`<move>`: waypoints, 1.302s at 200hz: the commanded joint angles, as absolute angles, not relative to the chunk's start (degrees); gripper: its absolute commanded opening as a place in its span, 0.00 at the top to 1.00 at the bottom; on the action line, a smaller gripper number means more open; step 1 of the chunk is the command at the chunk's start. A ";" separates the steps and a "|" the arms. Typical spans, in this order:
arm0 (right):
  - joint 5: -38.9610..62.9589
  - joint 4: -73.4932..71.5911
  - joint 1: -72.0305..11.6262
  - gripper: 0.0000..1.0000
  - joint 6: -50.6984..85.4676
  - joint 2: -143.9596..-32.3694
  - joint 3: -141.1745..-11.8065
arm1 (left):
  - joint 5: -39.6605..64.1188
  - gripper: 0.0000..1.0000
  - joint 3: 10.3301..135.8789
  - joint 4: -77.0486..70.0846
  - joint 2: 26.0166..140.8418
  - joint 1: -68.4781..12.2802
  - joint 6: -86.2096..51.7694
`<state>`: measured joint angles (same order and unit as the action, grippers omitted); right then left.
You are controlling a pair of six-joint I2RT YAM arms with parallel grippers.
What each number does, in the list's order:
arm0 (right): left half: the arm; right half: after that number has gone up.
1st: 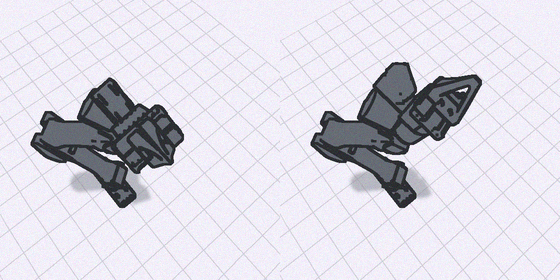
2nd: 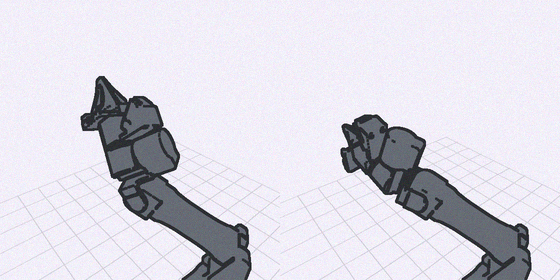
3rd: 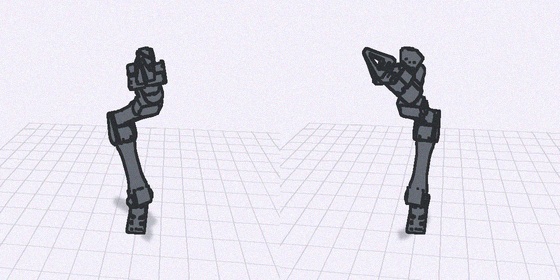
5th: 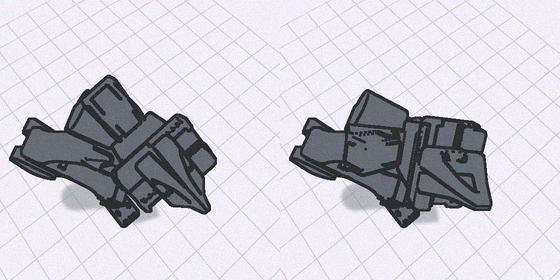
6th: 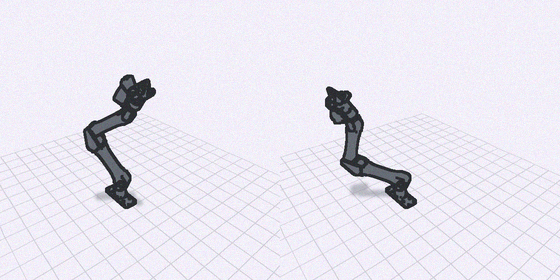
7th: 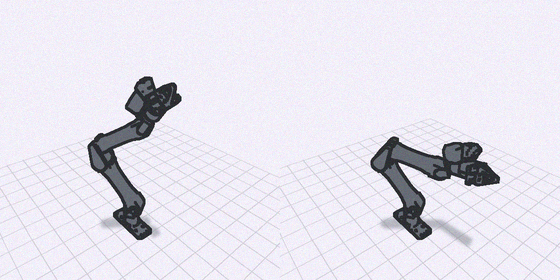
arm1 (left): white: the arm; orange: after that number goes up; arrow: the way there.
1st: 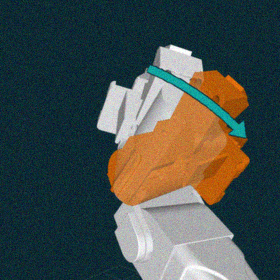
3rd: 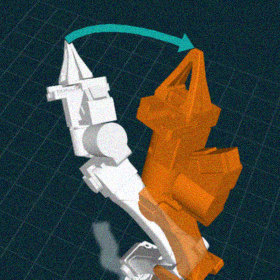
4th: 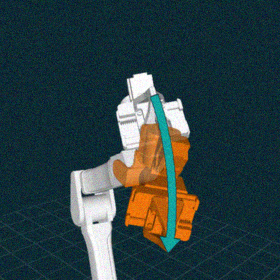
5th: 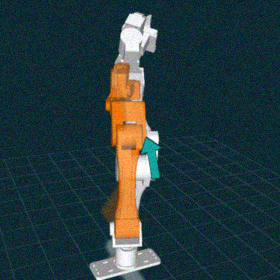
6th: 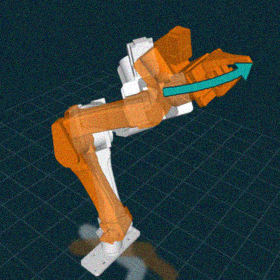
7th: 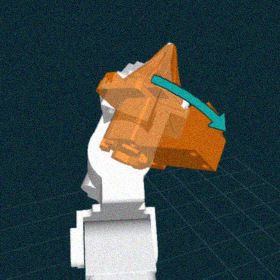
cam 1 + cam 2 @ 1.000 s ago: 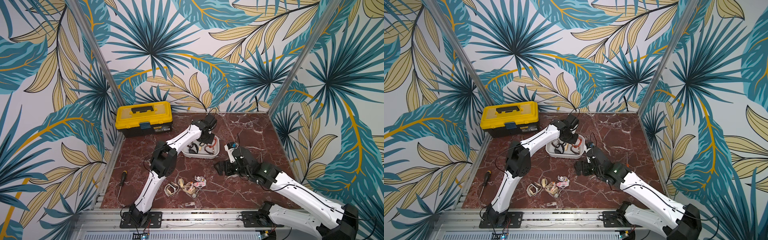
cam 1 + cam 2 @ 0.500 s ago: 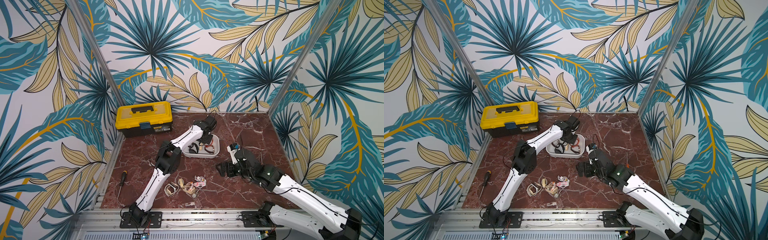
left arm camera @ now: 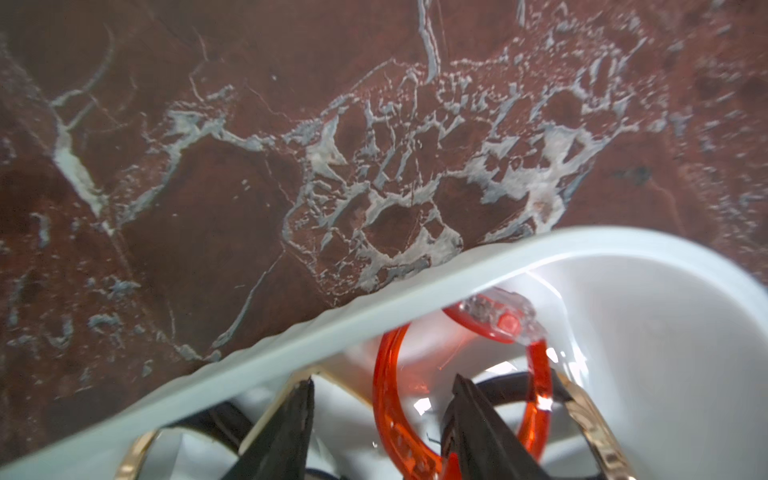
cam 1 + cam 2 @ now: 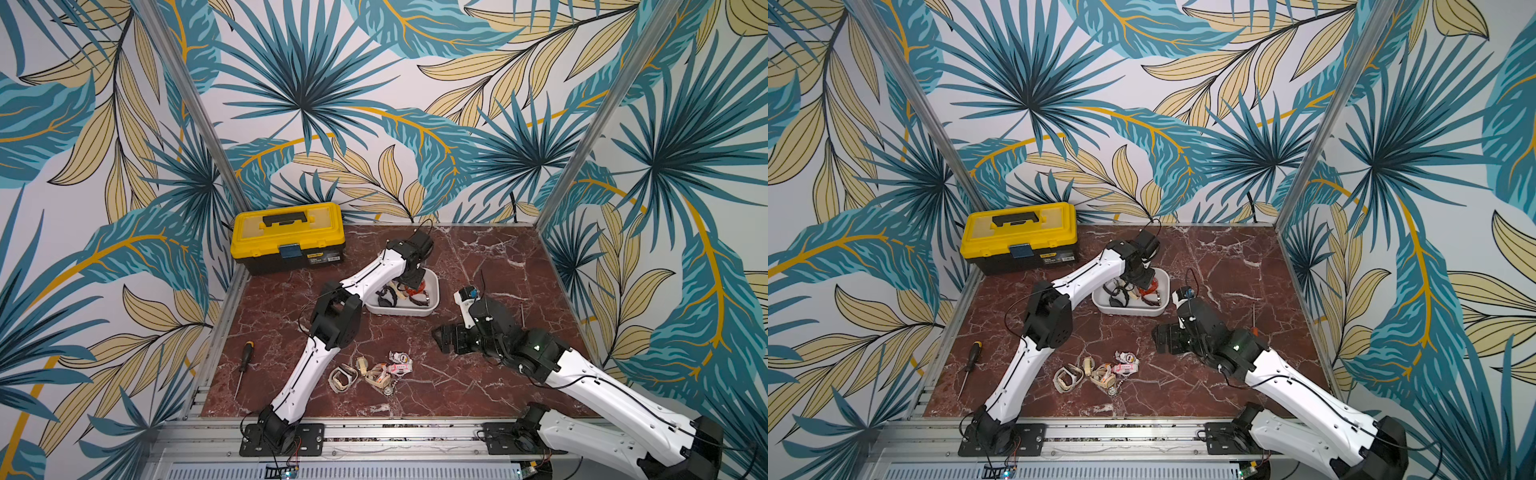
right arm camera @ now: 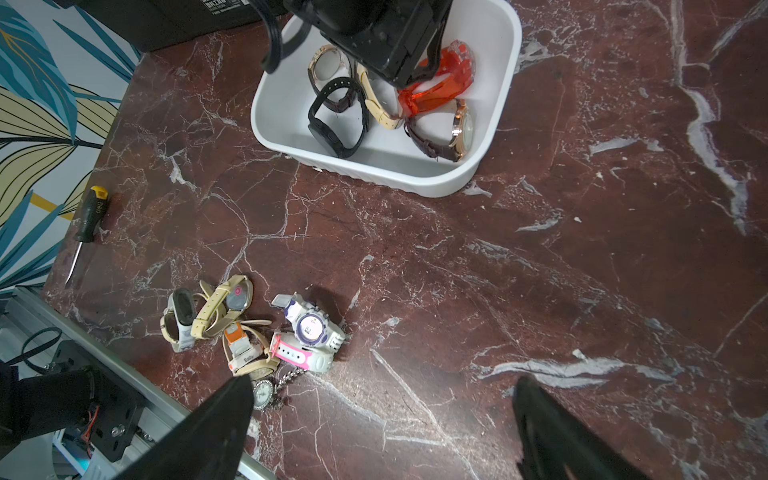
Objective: Put the watch into the storage box
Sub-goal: Place the watch in the storage box, then pick up the watch at the center of the board.
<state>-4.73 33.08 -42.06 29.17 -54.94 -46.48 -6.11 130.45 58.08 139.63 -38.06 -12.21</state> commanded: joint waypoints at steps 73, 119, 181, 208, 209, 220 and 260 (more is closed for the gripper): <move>0.63 30.34 -41.53 0.00 31.66 -58.55 -47.33 | 5.85 0.11 88.33 29.27 93.88 -38.50 -20.17; 15.11 25.32 -41.65 0.05 30.30 -66.12 -46.41 | 7.37 0.01 55.08 18.58 64.34 -41.05 -27.11; 22.62 18.99 -42.28 0.11 26.08 -78.13 -45.76 | 2.22 0.00 34.63 22.79 37.88 -51.08 -31.93; 25.20 17.02 -42.28 0.21 24.31 -82.38 -46.41 | -0.07 0.00 31.89 24.82 34.32 -53.72 -33.69; 25.34 16.99 -42.28 0.21 24.28 -82.50 -46.36 | -0.08 0.00 31.85 24.98 34.25 -53.76 -33.68; 25.89 16.77 -42.54 0.24 24.44 -83.26 -45.91 | -0.26 0.00 31.86 26.81 34.10 -54.05 -34.21; 24.06 14.29 -45.34 0.28 31.21 -81.96 -43.40 | 0.20 0.00 30.37 27.25 33.75 -54.40 -35.33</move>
<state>24.08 17.10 -43.33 27.35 -83.26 -45.65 1.06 32.86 26.09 34.39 -54.08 -34.04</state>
